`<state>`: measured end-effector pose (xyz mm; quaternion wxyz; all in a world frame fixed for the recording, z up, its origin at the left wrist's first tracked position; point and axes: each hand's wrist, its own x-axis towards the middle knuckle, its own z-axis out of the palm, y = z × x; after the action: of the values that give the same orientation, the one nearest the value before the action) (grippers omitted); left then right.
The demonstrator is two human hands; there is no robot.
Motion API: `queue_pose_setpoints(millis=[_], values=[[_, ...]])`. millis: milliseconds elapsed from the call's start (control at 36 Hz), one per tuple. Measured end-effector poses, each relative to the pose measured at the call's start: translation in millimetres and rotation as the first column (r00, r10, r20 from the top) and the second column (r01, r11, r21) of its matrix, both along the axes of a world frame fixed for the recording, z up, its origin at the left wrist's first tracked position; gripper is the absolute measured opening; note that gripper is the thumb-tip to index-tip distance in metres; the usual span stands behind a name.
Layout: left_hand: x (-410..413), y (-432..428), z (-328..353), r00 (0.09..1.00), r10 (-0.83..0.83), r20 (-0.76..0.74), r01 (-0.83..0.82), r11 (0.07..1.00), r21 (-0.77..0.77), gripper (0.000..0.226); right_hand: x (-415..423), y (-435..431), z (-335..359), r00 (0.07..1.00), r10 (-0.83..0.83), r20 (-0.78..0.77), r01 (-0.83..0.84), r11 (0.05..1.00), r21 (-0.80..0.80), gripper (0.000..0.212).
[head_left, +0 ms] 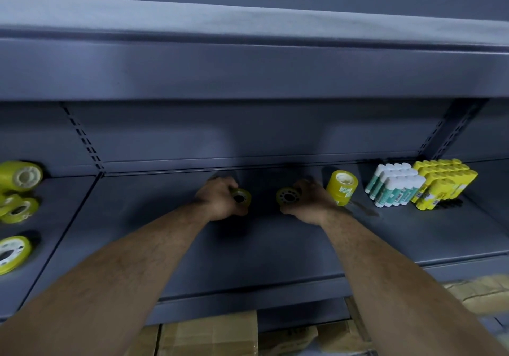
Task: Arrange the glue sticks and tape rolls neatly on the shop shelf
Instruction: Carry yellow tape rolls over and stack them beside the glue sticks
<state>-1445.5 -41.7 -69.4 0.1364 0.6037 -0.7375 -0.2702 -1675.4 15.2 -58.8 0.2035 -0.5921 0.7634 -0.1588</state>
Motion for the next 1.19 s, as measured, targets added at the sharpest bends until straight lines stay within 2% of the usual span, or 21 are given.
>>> queue_pose_setpoints(millis=[167,278,306,361,417,472,583,861,972,1083,1194], values=[[0.5,2.2,3.0,0.999,-0.009,0.043,0.009,1.0,-0.005,0.058,0.8,1.7,2.4,1.0,-0.002,0.016,0.002,1.0,0.02,0.072],[3.8,8.9,15.8,0.997,0.014,0.071,-0.015,1.0,0.011,0.081,7.6,7.4,10.0,0.999,-0.041,0.024,0.04,0.998,0.039,0.074],[5.6,11.8,19.4,0.997,0.016,0.074,-0.015,1.0,-0.004,0.078,11.4,11.2,13.1,0.998,-0.065,-0.004,0.065,0.998,0.017,0.072],[11.6,19.6,23.8,0.996,0.001,0.095,0.006,0.998,-0.067,0.075,21.0,18.8,19.1,0.985,-0.061,-0.162,0.051,0.996,-0.066,0.068],[19.3,31.1,28.3,0.989,-0.027,0.148,0.046,0.991,-0.128,0.076,33.9,23.4,25.2,0.947,0.025,-0.319,-0.071,0.989,-0.132,0.064],[28.1,40.7,32.6,0.977,-0.061,0.205,0.097,0.981,-0.17,0.076,49.5,24.7,32.2,0.919,0.145,-0.366,-0.196,0.975,-0.108,0.056],[51.9,57.7,46.0,0.968,-0.069,0.243,0.116,0.976,-0.184,0.071,85.1,20.8,42.2,0.884,0.344,-0.318,-0.364,0.931,-0.006,0.053],[146.7,103.1,69.8,0.929,0.185,0.319,-0.106,0.963,-0.249,0.074,181.6,6.0,50.2,0.811,0.539,-0.228,-0.571,0.814,-0.105,0.06],[187.5,116.3,68.0,0.9,0.239,0.366,-0.14,0.951,-0.277,0.073,219.9,9.5,50.5,0.787,0.585,-0.198,-0.611,0.783,-0.116,0.06],[223.7,124.6,68.7,0.894,0.284,0.348,-0.187,0.94,-0.287,0.072,256.3,10.9,51.2,0.763,0.614,-0.2,-0.641,0.759,-0.113,0.061],[263.4,124.6,61.4,0.896,0.288,0.338,-0.195,0.939,-0.284,0.082,294.4,9.6,51.4,0.746,0.626,-0.228,-0.657,0.746,-0.103,0.062]])
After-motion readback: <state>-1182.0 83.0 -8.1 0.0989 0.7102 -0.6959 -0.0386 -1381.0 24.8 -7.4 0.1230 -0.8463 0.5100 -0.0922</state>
